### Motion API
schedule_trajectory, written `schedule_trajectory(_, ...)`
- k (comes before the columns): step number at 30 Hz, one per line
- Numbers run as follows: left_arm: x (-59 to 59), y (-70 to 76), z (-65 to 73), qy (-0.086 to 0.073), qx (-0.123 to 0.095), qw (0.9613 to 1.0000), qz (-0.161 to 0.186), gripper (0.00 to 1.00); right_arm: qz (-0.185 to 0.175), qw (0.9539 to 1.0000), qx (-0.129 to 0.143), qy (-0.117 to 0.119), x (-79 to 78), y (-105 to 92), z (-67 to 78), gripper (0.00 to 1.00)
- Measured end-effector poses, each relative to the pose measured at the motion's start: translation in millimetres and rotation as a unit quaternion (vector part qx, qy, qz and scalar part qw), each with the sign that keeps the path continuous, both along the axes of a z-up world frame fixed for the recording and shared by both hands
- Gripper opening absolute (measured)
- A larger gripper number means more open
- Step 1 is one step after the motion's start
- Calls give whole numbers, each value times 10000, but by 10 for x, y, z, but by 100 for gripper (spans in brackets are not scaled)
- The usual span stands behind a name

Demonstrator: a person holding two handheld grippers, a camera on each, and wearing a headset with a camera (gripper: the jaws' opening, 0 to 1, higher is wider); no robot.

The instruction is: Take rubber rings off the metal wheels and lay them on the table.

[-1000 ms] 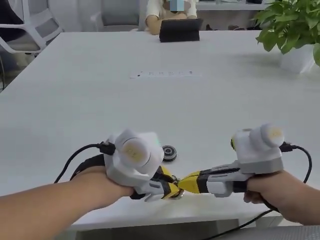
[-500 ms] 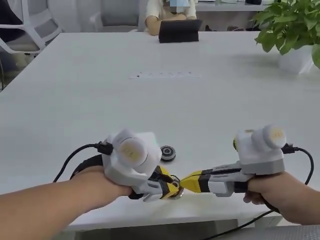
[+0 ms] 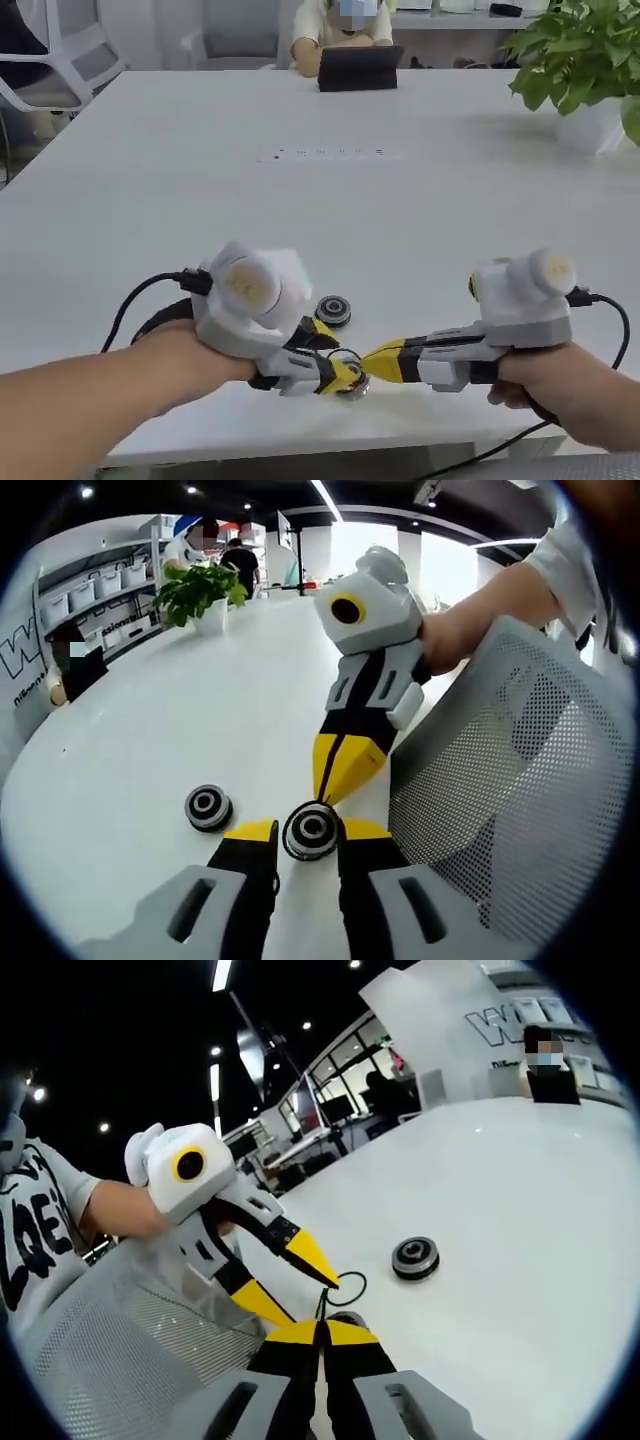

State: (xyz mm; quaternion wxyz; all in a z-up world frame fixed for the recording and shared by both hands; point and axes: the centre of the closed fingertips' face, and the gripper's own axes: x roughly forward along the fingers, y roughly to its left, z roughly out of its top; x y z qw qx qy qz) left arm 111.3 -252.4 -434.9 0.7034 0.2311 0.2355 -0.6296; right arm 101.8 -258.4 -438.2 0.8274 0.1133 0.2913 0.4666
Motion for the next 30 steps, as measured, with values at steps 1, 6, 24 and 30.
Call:
schedule_trajectory(1,5,8,19,7,-26,10000,9,20,-9,10000,10,-5,7,-5,14,0)
schedule_trajectory(6,3,76,134,29,-152,9999,17,25,-8,10000,31,-16,22,-20,55,0)
schedule_trajectory(24,108,491,510,-2,-569,9977,378,41,155,9998,92,-105,105,87,211,0)
schedule_trajectory(30,100,646,546,-40,-548,9974,461,48,243,9996,96,-141,164,159,243,0)
